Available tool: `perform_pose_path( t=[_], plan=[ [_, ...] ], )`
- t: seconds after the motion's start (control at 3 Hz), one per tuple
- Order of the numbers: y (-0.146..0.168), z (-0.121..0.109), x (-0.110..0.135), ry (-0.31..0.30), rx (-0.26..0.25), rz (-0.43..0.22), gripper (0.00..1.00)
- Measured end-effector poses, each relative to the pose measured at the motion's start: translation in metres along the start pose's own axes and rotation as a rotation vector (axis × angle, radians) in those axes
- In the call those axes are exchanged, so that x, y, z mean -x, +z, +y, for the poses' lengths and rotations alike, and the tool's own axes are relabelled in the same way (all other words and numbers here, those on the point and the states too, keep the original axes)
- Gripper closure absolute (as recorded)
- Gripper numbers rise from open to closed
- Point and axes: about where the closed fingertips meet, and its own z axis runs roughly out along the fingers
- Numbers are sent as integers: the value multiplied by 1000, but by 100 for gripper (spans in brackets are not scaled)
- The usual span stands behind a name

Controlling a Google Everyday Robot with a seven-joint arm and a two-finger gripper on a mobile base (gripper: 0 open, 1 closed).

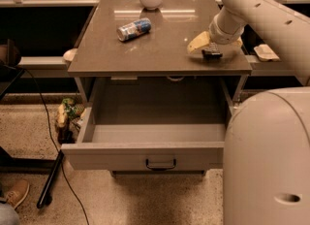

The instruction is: Place rxbar chocolate into top drawer

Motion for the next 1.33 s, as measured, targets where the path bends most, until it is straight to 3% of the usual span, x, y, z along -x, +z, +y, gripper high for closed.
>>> perform_pose_path(
  t=[0.33, 1.33],
  plan=[
    [10, 4, 3, 2, -9, 15, 18],
    [2, 6, 11, 3, -7, 24, 87]
  ],
)
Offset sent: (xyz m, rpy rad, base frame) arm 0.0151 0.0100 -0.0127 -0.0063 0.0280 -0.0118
